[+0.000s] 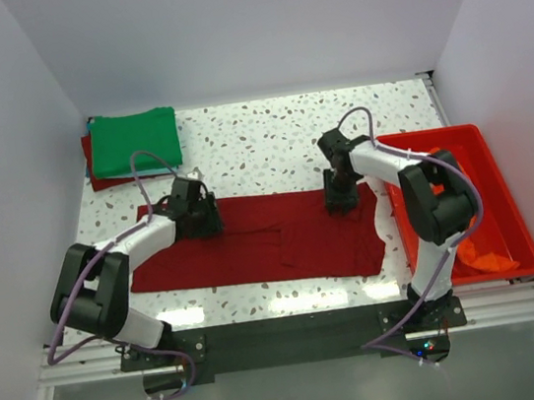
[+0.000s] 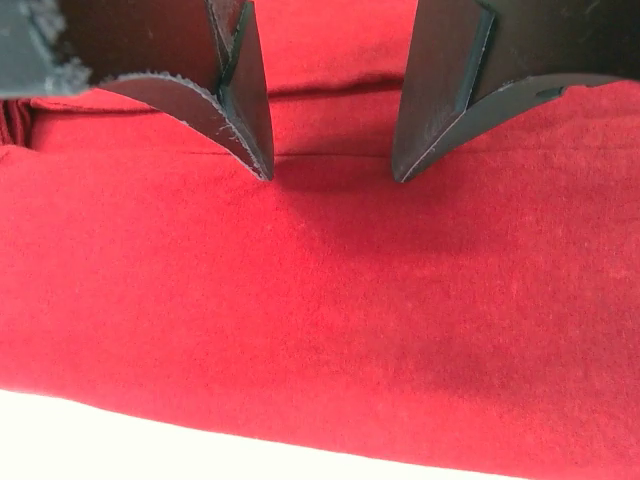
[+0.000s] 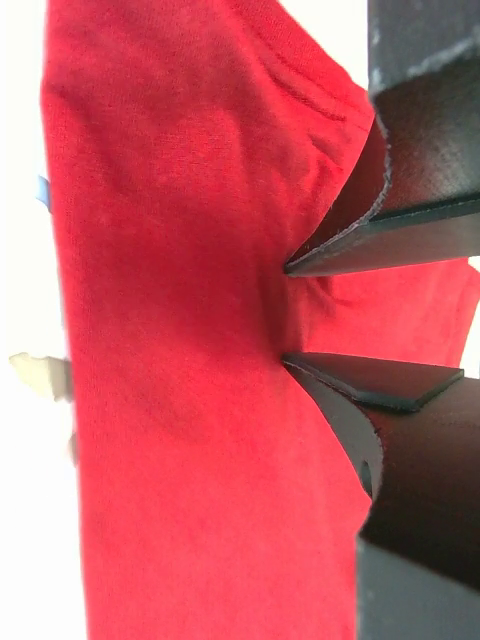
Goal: Fold and stack the t-shirts
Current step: Fold the tshirt
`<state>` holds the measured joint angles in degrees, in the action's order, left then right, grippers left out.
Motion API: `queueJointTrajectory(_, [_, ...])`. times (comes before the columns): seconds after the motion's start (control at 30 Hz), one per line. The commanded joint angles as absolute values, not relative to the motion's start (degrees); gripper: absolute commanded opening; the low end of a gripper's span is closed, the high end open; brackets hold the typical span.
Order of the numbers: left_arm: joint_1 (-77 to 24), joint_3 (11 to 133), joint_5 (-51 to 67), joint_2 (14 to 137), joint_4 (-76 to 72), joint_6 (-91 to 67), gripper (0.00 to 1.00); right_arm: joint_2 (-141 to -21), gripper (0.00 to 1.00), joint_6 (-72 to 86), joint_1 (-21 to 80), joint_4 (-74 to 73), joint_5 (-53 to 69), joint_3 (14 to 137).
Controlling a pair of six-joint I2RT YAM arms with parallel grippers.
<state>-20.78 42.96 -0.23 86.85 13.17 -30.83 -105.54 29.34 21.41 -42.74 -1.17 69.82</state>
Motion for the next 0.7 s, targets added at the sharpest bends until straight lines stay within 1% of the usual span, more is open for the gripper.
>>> queueJointTrajectory(0.0, [-20.13,40.27,-0.97,86.40,9.06,-30.67,0.56,-108.71,0.40,26.55,20.66,-41.49,-4.04,73.64])
queueJointTrajectory(0.17, [-20.21,37.45,-0.26,84.39,8.35,-33.39,0.56,-117.04,0.40,25.58,18.81,-43.33,-7.64,81.46])
queueJointTrajectory(0.2, [-20.13,36.22,2.26,83.68,7.91,-34.53,0.57,-119.94,0.40,25.58,18.03,-43.94,-7.82,84.35])
queueJointTrajectory(0.23, [-20.13,35.60,2.28,82.89,7.74,-34.98,0.58,-119.97,0.40,25.49,17.76,-44.29,-7.82,85.94])
queueJointTrajectory(0.3, [-20.13,34.37,4.21,80.08,8.35,-36.20,0.60,-123.91,0.40,25.40,17.23,-44.91,-8.17,89.37])
queueJointTrajectory(0.4, [-20.13,34.19,6.15,74.02,10.19,-38.49,0.66,-128.47,0.40,24.96,16.70,-47.19,-7.82,99.62])
queueJointTrajectory(0.47, [-20.13,36.54,5.98,70.33,11.86,-38.58,0.70,-130.60,0.40,24.52,16.61,-48.60,-7.47,104.21])
queueJointTrajectory(0.5, [-20.04,37.87,5.54,69.53,14.13,-38.24,0.71,-132.52,0.41,24.35,16.61,-49.91,-6.77,108.59])
queueJointTrajectory(0.6, [-19.95,42.87,4.49,68.73,17.74,-36.66,0.75,-135.69,0.41,24.08,16.61,-53.33,-3.97,116.68])
queueJointTrajectory(0.67, [-19.60,44.64,3.61,69.52,18.37,-35.86,0.78,-135.79,0.41,24.08,16.70,-54.22,-2.82,118.99])
